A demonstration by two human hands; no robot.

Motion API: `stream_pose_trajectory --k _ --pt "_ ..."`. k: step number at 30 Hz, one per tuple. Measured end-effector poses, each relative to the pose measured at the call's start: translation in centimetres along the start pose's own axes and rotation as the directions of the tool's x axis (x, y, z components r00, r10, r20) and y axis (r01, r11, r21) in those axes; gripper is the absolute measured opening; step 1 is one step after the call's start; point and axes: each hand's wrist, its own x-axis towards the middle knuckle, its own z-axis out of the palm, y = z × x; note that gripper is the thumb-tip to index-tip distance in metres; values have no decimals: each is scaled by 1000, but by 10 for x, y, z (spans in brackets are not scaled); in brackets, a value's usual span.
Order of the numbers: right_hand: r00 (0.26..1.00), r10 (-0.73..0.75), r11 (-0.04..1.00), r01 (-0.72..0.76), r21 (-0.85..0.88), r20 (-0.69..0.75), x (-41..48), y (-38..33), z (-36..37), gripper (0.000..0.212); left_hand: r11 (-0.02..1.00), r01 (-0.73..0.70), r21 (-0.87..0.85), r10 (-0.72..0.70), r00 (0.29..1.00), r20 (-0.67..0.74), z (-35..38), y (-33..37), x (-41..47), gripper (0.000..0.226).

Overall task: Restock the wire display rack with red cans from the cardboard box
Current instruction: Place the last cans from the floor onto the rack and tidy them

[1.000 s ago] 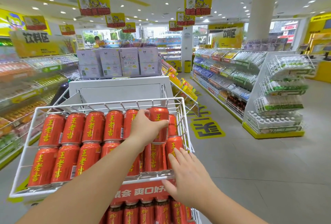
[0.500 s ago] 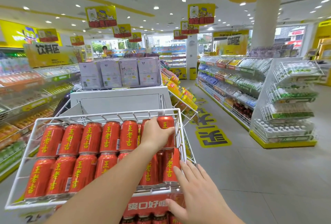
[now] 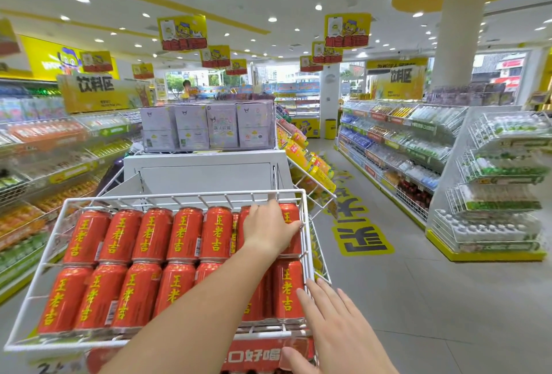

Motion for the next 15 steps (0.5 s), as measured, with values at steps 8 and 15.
stream_pose_trajectory --k 8,15 --pt "997 -47 998 45 -32 -65 3 10 7 76 966 -118 231 135 989 -58 10 -11 3 72" --pt "998 -31 999 29 -36 -52 13 11 12 77 970 -58 235 98 983 -158 25 -12 3 70"
